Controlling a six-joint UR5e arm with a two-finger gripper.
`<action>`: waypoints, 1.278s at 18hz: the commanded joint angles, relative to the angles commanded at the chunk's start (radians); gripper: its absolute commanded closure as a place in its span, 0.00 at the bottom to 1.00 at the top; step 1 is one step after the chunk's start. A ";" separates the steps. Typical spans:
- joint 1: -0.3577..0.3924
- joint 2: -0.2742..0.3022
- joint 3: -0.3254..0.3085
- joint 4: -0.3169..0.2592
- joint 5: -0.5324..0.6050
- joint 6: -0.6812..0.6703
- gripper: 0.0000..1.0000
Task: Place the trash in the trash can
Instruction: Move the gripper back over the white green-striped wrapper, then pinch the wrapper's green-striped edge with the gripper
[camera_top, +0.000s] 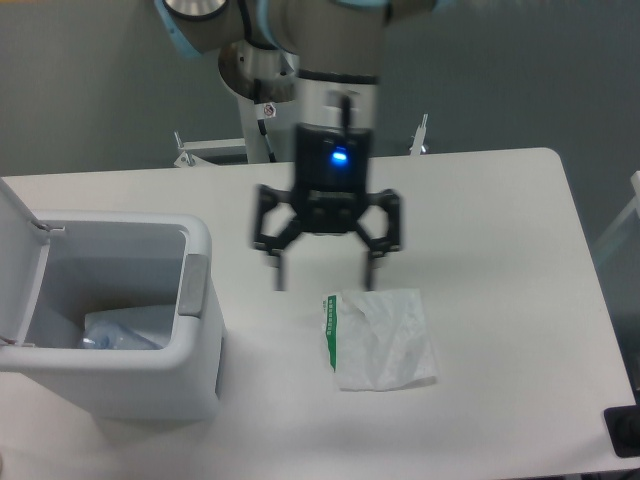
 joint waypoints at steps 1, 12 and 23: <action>0.000 -0.009 -0.026 0.000 0.038 0.031 0.00; -0.031 -0.176 -0.085 -0.005 0.258 0.019 0.00; -0.063 -0.242 -0.121 -0.005 0.270 -0.041 0.00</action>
